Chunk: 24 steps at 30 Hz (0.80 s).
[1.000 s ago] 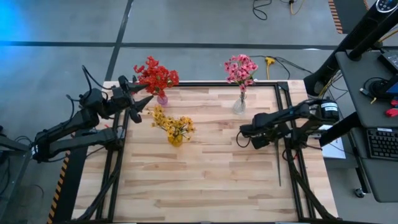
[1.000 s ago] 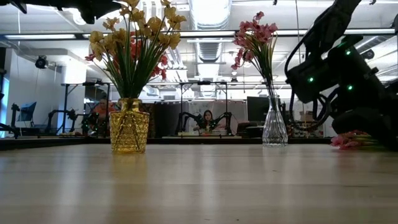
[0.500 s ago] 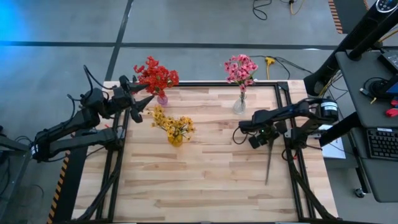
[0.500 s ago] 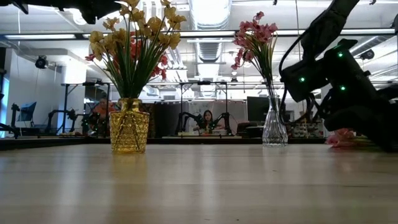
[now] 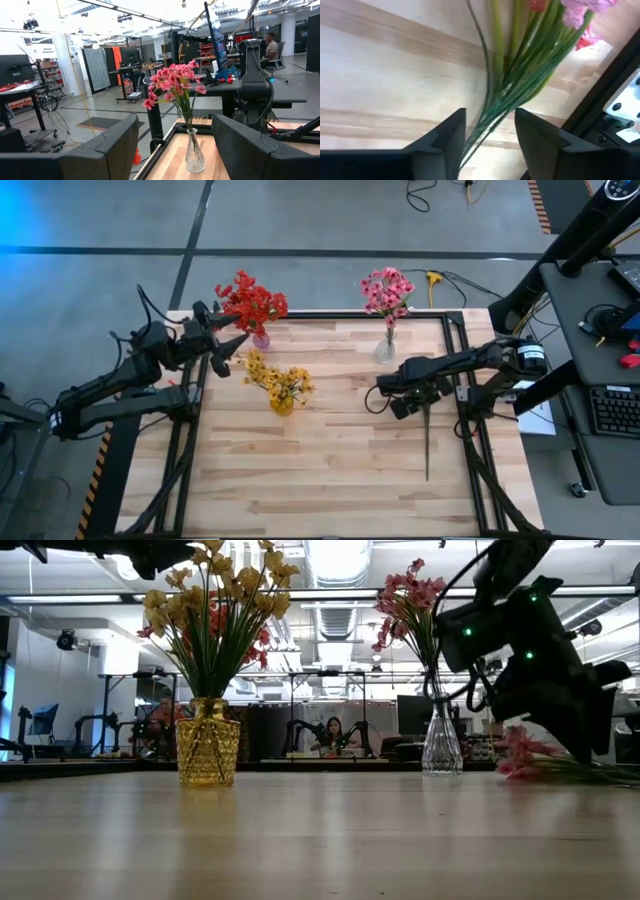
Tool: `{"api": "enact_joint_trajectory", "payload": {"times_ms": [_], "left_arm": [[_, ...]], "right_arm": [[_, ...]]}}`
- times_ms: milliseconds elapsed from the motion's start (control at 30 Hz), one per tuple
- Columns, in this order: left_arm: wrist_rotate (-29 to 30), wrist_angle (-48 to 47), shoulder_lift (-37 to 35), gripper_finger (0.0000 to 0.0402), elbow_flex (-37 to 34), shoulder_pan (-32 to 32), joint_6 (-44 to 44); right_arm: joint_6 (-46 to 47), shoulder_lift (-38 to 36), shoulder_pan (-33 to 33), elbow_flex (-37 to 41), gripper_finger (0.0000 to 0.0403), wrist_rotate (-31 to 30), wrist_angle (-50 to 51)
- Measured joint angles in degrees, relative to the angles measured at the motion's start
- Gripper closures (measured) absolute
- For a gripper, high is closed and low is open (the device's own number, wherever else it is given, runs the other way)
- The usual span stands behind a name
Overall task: Sort flowers into vase by color
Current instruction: Put the pink flower into the transparent flower vase
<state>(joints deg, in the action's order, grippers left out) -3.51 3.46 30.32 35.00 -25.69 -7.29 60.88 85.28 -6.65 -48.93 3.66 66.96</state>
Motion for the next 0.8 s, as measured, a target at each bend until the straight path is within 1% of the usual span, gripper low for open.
{"api": "enact_joint_trajectory", "payload": {"times_ms": [67,167,267,400,500,600,667,800], "left_arm": [[0.0,0.0,0.3,0.0168,0.0,0.0,-0.1],[0.0,0.0,0.9,0.0168,0.0,0.0,-0.6],[0.0,0.0,1.3,0.0168,0.0,0.0,-0.6],[0.0,0.0,1.4,0.0168,0.0,0.0,-0.6],[0.0,0.0,1.3,0.0168,0.0,0.0,-0.6],[0.0,0.0,1.3,0.0168,0.0,0.0,-0.6],[0.0,0.1,1.3,0.0168,0.0,0.0,-0.6],[0.0,0.2,1.3,0.0168,0.0,0.0,-0.3]], "right_arm": [[0.0,-0.1,0.1,-0.7,0.0226,0.1,0.0],[0.8,-0.6,0.6,-1.1,0.0196,1.7,0.3],[1.9,-2.2,1.9,0.2,0.0169,3.8,0.4],[5.7,-6.1,3.2,2.6,0.0145,3.9,-0.3],[8.8,-9.1,3.4,4.9,0.0140,3.9,-0.6],[10.5,-11.1,3.4,7.2,0.0145,3.9,-2.8],[11.2,-11.3,3.4,8.6,0.0150,3.9,-5.3],[11.3,-10.4,3.4,11.2,0.0159,4.0,-7.2]]}}
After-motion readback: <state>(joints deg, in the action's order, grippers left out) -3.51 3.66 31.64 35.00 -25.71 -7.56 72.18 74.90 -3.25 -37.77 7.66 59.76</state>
